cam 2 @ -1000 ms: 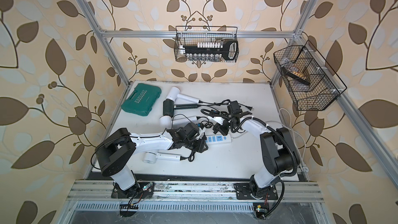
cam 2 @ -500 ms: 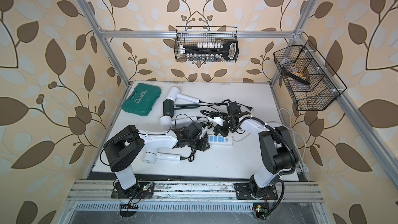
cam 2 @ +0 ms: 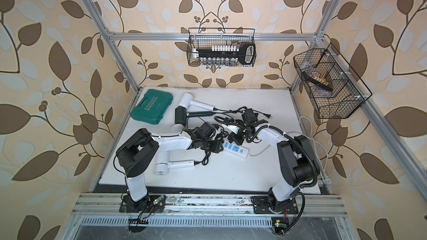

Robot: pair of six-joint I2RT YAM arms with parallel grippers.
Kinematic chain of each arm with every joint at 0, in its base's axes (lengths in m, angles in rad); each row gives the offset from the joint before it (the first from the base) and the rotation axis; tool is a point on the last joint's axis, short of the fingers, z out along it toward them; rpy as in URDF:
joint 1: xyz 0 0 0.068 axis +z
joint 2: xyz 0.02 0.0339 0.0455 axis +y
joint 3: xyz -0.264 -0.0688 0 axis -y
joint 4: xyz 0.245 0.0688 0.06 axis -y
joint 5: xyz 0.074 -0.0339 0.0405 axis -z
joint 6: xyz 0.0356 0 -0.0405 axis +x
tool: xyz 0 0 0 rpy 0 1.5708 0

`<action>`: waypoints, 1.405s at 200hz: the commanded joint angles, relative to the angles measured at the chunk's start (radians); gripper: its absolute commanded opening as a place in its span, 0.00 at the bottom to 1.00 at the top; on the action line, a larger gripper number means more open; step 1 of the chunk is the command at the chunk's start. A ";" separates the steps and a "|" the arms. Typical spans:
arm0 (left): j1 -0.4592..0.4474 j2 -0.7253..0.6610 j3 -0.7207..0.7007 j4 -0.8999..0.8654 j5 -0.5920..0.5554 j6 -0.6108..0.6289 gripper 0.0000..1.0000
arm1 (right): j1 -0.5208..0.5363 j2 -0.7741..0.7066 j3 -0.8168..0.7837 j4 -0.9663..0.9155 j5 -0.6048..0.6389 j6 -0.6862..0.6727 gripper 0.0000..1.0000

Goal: Charge the blow dryers
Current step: Adjust the socket at the center of the board, then insert the plug into the socket.

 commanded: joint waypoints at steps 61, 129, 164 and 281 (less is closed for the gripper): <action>0.011 -0.179 -0.013 -0.005 0.022 0.020 0.49 | 0.013 -0.142 -0.080 0.105 -0.030 0.091 0.00; 0.013 -0.397 -0.028 -0.115 0.006 0.048 0.52 | 0.049 -0.093 -0.085 0.090 -0.111 -0.013 0.00; 0.030 -0.483 -0.058 -0.163 0.003 0.078 0.52 | 0.053 -0.063 -0.080 0.061 -0.114 -0.081 0.00; 0.113 -0.637 -0.175 -0.217 0.010 0.120 0.51 | 0.085 0.005 -0.062 -0.044 -0.120 -0.189 0.00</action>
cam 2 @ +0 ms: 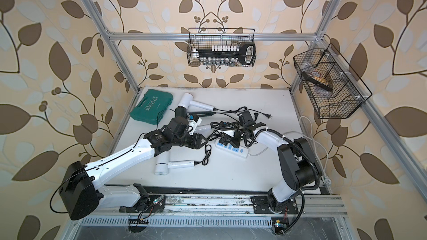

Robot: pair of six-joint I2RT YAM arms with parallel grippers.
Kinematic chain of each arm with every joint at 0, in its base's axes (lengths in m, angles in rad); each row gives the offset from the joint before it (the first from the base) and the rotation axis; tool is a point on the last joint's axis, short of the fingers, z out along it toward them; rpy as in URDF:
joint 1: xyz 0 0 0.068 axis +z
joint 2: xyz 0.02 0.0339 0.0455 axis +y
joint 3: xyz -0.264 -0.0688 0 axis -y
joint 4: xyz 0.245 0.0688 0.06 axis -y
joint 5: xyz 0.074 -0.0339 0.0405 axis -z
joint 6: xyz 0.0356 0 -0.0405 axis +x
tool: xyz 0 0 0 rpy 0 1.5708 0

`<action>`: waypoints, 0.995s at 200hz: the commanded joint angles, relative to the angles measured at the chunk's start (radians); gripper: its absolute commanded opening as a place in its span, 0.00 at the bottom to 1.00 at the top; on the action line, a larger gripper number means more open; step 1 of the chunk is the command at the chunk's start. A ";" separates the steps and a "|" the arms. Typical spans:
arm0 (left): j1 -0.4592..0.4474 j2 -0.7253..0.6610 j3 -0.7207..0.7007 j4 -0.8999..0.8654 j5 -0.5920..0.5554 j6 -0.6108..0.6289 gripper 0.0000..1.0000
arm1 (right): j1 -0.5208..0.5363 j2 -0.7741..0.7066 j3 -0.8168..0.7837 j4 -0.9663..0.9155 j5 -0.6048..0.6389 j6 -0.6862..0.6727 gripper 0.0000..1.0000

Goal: Charge the blow dryers
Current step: Insert the plug into the socket.

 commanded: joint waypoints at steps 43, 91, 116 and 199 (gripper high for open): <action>0.038 -0.051 -0.008 -0.019 0.015 0.039 0.51 | 0.018 0.034 -0.031 -0.102 -0.010 -0.013 0.00; 0.044 -0.051 -0.006 -0.019 0.019 0.040 0.51 | 0.016 0.032 -0.036 -0.093 -0.021 0.004 0.00; 0.044 -0.055 -0.010 -0.020 0.019 0.038 0.51 | 0.006 0.049 -0.030 -0.103 -0.013 0.021 0.00; 0.047 -0.063 0.001 -0.021 0.025 0.038 0.52 | -0.042 -0.002 -0.116 -0.031 0.066 0.108 0.00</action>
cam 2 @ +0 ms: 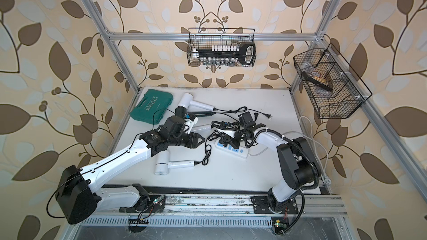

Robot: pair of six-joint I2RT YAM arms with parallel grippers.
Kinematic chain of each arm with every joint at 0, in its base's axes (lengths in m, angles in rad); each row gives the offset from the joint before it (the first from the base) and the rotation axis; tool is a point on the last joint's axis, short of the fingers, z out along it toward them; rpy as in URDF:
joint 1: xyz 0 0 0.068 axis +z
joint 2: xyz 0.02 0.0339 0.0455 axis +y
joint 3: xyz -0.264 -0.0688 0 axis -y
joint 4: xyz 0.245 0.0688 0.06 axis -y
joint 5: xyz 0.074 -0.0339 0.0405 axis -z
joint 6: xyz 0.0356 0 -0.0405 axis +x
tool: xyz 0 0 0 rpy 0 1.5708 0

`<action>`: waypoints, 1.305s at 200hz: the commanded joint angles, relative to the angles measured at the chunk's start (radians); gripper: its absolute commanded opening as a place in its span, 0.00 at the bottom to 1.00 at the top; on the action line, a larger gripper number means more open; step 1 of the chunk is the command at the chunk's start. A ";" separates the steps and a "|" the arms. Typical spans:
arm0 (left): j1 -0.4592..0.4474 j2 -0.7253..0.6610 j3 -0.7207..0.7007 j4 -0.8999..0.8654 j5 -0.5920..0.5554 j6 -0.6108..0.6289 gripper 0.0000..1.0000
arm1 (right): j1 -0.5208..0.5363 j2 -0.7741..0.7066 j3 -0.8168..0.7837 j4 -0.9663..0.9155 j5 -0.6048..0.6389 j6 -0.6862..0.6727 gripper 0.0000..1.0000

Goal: Charge the blow dryers
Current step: Insert the plug into the socket.

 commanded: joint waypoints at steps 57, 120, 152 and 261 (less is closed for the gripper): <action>0.014 -0.042 0.006 -0.006 0.025 0.003 0.52 | -0.004 -0.001 -0.068 -0.155 0.217 0.019 0.00; 0.013 -0.048 -0.001 0.014 0.042 -0.018 0.52 | 0.015 0.065 -0.039 -0.224 0.278 0.014 0.00; 0.013 -0.049 0.003 0.005 0.039 -0.018 0.53 | 0.016 0.073 -0.025 -0.228 0.282 0.046 0.00; 0.014 -0.068 -0.001 -0.011 0.022 -0.007 0.54 | 0.039 0.084 -0.001 -0.247 0.350 0.073 0.00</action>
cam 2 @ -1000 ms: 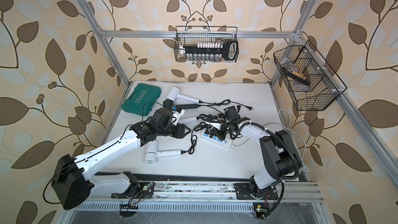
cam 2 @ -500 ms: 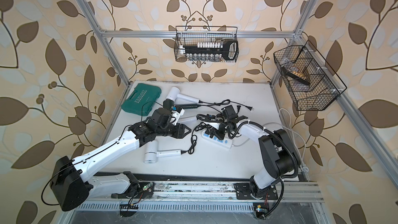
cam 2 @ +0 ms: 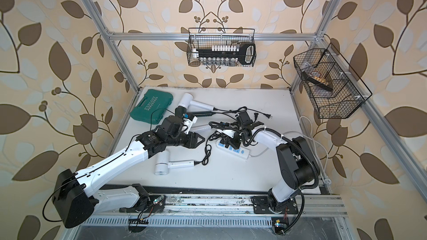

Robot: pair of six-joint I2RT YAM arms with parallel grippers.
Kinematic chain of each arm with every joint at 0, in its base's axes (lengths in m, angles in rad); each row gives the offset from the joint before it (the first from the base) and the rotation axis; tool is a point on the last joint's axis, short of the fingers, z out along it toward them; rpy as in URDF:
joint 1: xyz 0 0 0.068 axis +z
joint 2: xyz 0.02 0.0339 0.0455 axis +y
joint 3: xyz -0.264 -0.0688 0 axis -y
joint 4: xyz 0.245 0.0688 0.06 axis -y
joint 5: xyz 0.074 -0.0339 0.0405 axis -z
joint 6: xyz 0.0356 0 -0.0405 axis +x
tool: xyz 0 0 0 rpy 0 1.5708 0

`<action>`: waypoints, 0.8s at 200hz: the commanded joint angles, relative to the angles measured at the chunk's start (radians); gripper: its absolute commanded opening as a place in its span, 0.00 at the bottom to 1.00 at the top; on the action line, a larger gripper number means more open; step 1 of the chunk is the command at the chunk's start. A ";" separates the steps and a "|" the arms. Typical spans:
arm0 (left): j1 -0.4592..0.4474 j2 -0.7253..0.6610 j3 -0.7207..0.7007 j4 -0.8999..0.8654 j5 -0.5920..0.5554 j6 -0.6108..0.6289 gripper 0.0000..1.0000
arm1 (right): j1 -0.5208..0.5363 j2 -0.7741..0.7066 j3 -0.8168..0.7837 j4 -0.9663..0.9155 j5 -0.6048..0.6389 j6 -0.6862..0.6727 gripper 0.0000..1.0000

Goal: Charge the blow dryers
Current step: Insert the plug into the socket.

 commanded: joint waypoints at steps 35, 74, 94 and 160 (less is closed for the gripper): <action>0.014 -0.032 0.013 -0.032 -0.008 0.011 0.56 | -0.004 0.021 -0.050 -0.059 0.172 0.085 0.38; 0.015 -0.032 0.025 -0.044 -0.013 0.020 0.56 | -0.016 -0.076 0.003 -0.049 0.168 0.120 0.99; 0.017 -0.021 0.038 -0.044 -0.015 0.025 0.56 | -0.029 -0.146 0.019 -0.049 0.188 0.179 0.99; -0.007 0.408 0.406 -0.040 0.099 0.192 0.59 | -0.331 -0.298 0.044 0.040 0.200 0.914 0.99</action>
